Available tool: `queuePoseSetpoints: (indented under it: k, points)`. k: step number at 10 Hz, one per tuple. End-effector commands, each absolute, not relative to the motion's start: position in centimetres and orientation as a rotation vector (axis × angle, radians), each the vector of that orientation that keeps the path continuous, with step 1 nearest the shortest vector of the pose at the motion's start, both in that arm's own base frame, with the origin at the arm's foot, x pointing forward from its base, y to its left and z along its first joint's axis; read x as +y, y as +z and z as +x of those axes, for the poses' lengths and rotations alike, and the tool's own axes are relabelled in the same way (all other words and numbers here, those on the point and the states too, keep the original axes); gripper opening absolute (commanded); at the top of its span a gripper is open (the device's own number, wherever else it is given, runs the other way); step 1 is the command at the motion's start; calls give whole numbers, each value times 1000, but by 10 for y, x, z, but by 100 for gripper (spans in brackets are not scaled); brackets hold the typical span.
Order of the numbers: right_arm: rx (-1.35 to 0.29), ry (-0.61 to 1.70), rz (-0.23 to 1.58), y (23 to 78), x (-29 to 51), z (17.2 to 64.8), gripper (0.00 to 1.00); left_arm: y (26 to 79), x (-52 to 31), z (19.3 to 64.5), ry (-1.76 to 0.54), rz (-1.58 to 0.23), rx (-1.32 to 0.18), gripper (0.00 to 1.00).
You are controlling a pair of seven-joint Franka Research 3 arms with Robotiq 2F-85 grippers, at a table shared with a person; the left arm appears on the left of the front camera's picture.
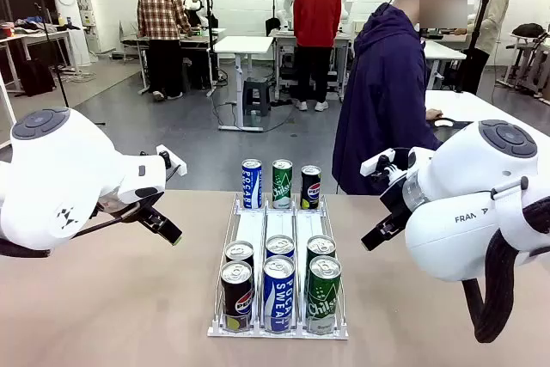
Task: Retrieve and hand over the desired beverage to the person.
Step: Pick up a can of the same type that the person held from the Automatic Can Dispenser.
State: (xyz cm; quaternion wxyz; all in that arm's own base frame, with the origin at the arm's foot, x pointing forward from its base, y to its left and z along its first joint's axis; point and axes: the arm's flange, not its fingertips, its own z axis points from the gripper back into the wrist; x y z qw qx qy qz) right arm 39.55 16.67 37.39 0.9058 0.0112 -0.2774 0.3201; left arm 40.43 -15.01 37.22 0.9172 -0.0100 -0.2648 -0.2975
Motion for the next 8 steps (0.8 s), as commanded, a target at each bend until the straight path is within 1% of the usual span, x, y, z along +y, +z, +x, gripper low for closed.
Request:
queuePoseSetpoints:
  k: [1, 8]
  points:
    - [-573, 661, 23, 374, 167, 395, 100, 372, -150, 404, -612, -21, -545, 100]
    - [-573, 661, 23, 374, 167, 395, 100, 372, -150, 404, -612, -21, -545, 100]
